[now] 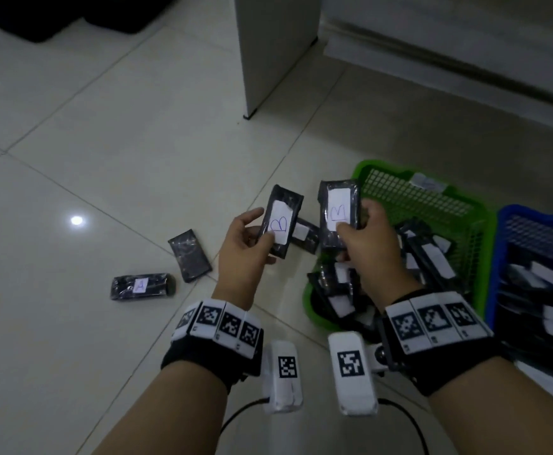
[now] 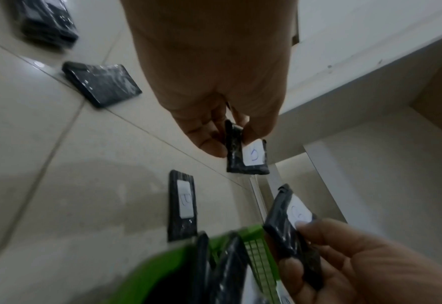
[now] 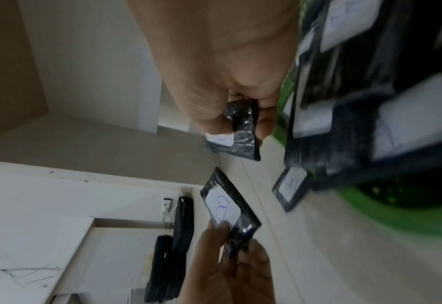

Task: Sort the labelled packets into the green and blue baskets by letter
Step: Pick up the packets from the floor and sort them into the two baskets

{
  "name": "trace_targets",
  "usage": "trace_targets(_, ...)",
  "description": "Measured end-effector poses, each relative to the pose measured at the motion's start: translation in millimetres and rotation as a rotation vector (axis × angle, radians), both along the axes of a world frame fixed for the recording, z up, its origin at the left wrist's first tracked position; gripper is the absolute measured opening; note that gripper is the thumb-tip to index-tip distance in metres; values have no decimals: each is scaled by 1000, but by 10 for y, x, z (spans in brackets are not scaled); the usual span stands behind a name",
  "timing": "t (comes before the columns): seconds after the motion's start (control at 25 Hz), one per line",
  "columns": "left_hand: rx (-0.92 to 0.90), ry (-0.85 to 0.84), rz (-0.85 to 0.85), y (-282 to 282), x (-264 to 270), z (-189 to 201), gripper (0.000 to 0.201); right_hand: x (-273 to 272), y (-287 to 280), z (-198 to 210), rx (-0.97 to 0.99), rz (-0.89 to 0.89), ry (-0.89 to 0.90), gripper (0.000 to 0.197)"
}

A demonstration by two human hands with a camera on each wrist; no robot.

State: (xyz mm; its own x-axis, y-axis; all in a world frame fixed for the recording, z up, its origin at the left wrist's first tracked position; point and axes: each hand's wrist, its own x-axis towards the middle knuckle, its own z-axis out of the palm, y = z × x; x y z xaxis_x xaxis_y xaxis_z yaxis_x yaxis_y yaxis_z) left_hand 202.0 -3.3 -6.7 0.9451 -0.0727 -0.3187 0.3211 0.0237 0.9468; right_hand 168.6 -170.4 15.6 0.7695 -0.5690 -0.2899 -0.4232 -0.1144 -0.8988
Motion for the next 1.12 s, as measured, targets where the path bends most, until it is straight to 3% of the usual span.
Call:
trace_targets(0.16, 38, -5, -69, -601, -135, -109, 29, -219, -667, -110, -226, -117, 117, 26)
trace_targets(0.36, 529, -210, -285, -930, -205, -188, 31, -348, -959, -347, -396, -40, 225, 32)
trace_targets(0.48, 581, -297, -360, -874, -178, -201, 28, -397, -843, -319, -535, -15, 205, 31)
trace_targets(0.64, 536, -263, -159, -441, -142, -264, 19, -382, -324, -90, -611, 46, 42, 29)
trace_targets(0.84, 739, -189, 60, 405, 55, -425, 26, 77, 442, -184, -531, 311, -17, 29)
trace_targets(0.92, 847, -170, 55, 696, 192, -548, 38, 359, 629, -325, -541, 473, 115, 31)
trace_targets(1.0, 886, -103, -25, 919, 282, -686, 52, 617, 768, -484, -553, 610, 395, 39)
trace_targets(1.12, 964, -46, -219, 1104, 341, -913, 71, 827, 900, -662, -564, 574, 691, 59)
